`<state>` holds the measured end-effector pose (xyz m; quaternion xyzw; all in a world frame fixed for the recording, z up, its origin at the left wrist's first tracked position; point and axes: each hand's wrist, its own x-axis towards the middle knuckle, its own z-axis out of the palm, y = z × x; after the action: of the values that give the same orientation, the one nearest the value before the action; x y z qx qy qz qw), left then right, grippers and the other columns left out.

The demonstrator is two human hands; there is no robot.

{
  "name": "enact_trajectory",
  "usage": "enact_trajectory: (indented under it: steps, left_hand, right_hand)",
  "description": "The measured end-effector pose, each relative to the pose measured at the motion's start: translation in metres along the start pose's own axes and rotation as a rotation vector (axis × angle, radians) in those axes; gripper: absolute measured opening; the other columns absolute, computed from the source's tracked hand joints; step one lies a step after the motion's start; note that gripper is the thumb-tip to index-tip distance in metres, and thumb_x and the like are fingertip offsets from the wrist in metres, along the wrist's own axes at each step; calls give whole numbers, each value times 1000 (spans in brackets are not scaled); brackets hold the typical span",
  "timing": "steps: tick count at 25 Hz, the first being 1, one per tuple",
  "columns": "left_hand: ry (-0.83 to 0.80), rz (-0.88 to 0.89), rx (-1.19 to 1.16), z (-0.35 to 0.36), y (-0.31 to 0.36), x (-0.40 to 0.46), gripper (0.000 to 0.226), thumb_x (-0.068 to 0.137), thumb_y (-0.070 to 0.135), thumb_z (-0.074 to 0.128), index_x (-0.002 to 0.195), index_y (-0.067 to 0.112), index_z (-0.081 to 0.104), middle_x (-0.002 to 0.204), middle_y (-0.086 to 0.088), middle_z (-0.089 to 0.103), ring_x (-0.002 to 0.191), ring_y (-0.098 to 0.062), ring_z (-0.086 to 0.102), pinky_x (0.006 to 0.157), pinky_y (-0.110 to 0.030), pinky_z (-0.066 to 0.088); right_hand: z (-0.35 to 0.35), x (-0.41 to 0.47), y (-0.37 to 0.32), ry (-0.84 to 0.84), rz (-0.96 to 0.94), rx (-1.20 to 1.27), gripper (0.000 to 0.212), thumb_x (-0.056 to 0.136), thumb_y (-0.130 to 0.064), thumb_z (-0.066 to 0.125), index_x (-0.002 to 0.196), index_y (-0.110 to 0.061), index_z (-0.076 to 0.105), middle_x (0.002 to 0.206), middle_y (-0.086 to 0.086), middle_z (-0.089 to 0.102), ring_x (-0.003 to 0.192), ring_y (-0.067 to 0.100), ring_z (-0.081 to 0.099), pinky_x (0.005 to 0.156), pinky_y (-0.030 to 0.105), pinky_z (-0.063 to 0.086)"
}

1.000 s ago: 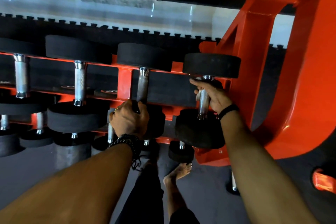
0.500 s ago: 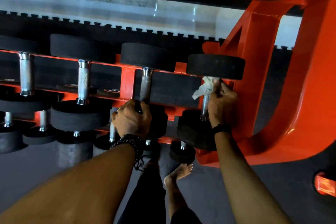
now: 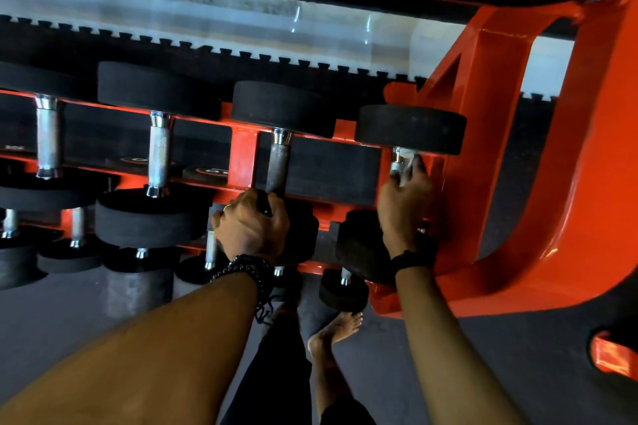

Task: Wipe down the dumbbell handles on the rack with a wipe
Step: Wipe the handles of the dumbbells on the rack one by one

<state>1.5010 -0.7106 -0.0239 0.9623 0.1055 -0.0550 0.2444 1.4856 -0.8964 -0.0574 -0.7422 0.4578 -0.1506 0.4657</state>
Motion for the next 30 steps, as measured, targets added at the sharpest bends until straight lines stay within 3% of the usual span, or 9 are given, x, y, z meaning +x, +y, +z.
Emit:
enact_trajectory:
  steps: [4, 7, 10, 14, 19, 23, 27, 29, 30]
  left_hand:
    - [-19, -6, 15, -1, -3, 0, 35, 81, 35, 49, 73, 4, 64, 74, -25, 67, 74, -45, 62, 81, -45, 44]
    - [-25, 11, 8, -1, -2, 1, 35, 82, 36, 49, 72, 5, 64, 74, -25, 66, 73, -45, 62, 79, -45, 45]
    - [-44, -4, 28, 0, -3, 3, 35, 82, 37, 49, 74, 6, 65, 74, -23, 67, 73, -44, 62, 80, -45, 45]
    - [-63, -7, 18, 0, -4, 3, 39, 82, 39, 47, 75, 6, 65, 75, -24, 67, 75, -43, 63, 81, -45, 44]
    - [-80, 5, 25, -2, -4, 4, 41, 81, 40, 46, 77, 4, 65, 76, -24, 67, 76, -43, 63, 83, -45, 43]
    - [-81, 14, 18, -2, -5, 4, 39, 80, 41, 46, 75, 7, 65, 76, -22, 68, 77, -42, 63, 82, -44, 42]
    - [-78, 14, 16, -2, -6, 4, 41, 79, 41, 45, 75, 6, 65, 78, -23, 68, 78, -43, 63, 84, -44, 42]
    - [-77, 2, 10, -2, -6, 5, 41, 79, 42, 45, 75, 7, 65, 78, -23, 69, 79, -43, 63, 85, -45, 42]
    - [-80, -2, 6, -2, -6, 4, 41, 79, 42, 45, 75, 7, 65, 78, -23, 69, 80, -43, 63, 85, -44, 42]
  right_hand:
    - [-12, 38, -14, -223, 372, 238, 19, 77, 1, 74, 92, -9, 66, 81, -1, 65, 70, 9, 63, 70, 26, 49]
    - [-21, 25, -19, -186, 321, 242, 28, 77, -3, 77, 103, -3, 67, 82, -5, 66, 69, -3, 63, 64, 12, 49]
    - [-14, 2, -10, -127, 267, 111, 64, 73, -21, 82, 129, -5, 55, 117, 8, 66, 102, 17, 65, 86, 26, 55]
    - [-18, 40, -1, -387, 381, 399, 30, 77, -13, 79, 105, -6, 68, 94, 1, 71, 84, 12, 68, 89, 33, 55]
    - [-40, 20, 30, -656, 455, 167, 51, 64, -36, 87, 105, -12, 72, 91, 1, 74, 90, 17, 70, 84, 31, 52]
    - [-30, 54, -11, -513, 485, 391, 22, 82, -17, 74, 104, -13, 70, 95, 0, 73, 84, 10, 70, 71, 19, 52]
    - [-44, 9, 23, -505, 413, 25, 51, 66, -43, 82, 110, -19, 71, 103, -4, 73, 94, 11, 67, 85, 31, 52]
    - [-49, 3, 21, -535, 458, 87, 62, 59, -48, 80, 110, -14, 72, 103, 3, 74, 97, 21, 70, 94, 41, 53]
    - [-47, 11, 13, -490, 474, 210, 53, 68, -38, 77, 111, -8, 71, 105, 9, 74, 98, 24, 71, 90, 37, 55]
